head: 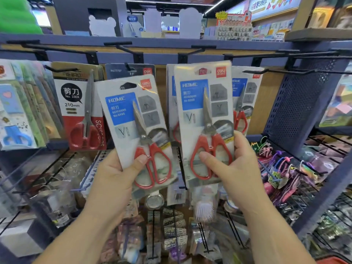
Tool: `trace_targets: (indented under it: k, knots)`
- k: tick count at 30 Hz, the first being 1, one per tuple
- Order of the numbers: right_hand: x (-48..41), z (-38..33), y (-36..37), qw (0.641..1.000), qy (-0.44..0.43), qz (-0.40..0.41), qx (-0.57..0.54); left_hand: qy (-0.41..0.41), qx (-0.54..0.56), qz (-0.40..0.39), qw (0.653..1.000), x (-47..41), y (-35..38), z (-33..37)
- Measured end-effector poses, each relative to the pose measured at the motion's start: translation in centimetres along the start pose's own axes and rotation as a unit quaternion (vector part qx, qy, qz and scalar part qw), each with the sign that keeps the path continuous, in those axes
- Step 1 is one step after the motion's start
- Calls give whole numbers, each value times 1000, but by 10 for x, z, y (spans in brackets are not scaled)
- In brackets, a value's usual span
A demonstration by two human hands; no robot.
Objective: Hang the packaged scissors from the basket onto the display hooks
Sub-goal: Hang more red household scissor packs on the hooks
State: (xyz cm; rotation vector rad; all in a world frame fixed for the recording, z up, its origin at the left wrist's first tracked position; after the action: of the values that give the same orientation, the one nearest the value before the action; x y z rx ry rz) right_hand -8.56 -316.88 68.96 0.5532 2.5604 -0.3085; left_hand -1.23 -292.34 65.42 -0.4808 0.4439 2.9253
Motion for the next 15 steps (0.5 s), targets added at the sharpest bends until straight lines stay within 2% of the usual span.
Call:
trace_targets:
  k: [4,10,15]
  knots:
    - [-19,-6,-9,998,-24,1,53,15,-84,-17,996,-12,-21,9]
    - [-35,8,-9,995,-10,-16,98,49,-75,-43,995,-13,-26,36]
    - [-41,19,-2,993,5,-69,93,48,-92,-138,985,-18,7,50]
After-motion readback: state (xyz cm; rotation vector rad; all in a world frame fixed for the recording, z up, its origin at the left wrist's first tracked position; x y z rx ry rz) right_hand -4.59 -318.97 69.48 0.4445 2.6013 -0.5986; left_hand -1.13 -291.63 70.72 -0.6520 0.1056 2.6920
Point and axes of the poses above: each hand's wrist, its own x-axis away from the middle knuckle, its own y-axis out of the palm, z = x × y, the point moved 9 cm from there along -x, towards the middle knuckle, and after that the axes turned 2 degrees about y, right-handed, at the moved point
